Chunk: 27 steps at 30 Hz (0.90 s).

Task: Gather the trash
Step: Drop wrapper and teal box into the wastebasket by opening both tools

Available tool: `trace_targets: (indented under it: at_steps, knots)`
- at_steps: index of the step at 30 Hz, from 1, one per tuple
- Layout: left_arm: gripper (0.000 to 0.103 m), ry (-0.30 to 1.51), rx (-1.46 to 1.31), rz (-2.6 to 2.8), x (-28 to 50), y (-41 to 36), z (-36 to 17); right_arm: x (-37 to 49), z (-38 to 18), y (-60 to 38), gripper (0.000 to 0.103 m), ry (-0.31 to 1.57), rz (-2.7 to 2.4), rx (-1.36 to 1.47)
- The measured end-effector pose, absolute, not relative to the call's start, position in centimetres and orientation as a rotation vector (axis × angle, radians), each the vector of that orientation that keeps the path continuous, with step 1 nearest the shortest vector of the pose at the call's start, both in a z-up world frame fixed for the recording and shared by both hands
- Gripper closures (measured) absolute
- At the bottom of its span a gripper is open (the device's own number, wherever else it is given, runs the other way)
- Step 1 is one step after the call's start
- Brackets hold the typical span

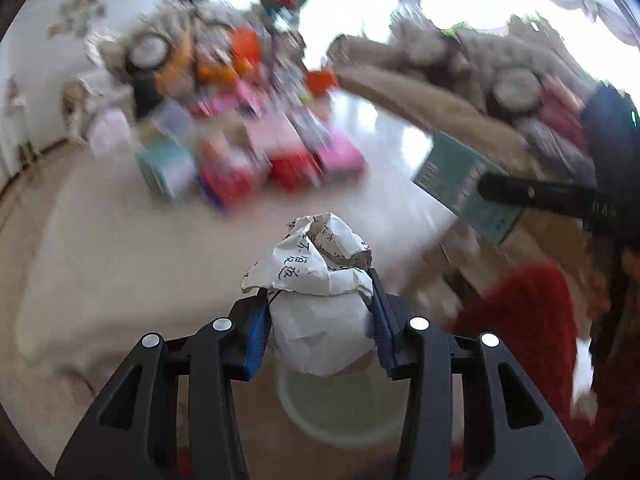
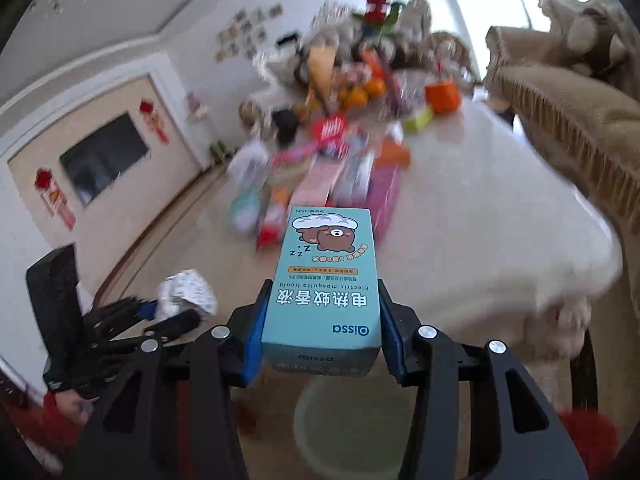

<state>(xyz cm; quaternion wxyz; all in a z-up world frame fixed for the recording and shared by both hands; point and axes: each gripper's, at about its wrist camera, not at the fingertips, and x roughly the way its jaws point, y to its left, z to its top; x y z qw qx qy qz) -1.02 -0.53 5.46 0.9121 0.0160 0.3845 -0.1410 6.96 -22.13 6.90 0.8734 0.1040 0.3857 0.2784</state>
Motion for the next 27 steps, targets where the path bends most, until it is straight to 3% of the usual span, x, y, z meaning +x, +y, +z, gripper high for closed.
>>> trace_targets:
  at_steps: [4,9,11,13,16,27]
  knots:
    - [0.059,0.985,-0.004,-0.331,-1.4,-2.1,-1.4,5.0,1.7,-21.4,0.057,0.990,0.558,0.204]
    - [0.057,1.091,0.019,-0.332,0.5,-3.9,-8.1,5.6,-4.5,-19.1,0.057,1.113,0.533,0.124]
    - [0.046,1.120,0.029,-0.315,1.6,-4.3,-10.1,6.3,-6.6,-18.3,0.056,1.138,0.531,0.111]
    - [0.023,1.134,0.030,-0.266,2.4,-4.0,-11.3,6.8,-8.2,-18.1,0.044,1.170,0.533,0.107]
    - [0.010,1.093,-0.032,-0.222,2.9,-3.2,-11.9,7.5,-9.3,-18.3,0.037,1.182,0.477,0.099]
    - [0.008,1.139,-0.110,-0.219,0.8,-0.5,-11.4,5.8,-6.8,-19.8,0.037,1.121,0.442,0.090]
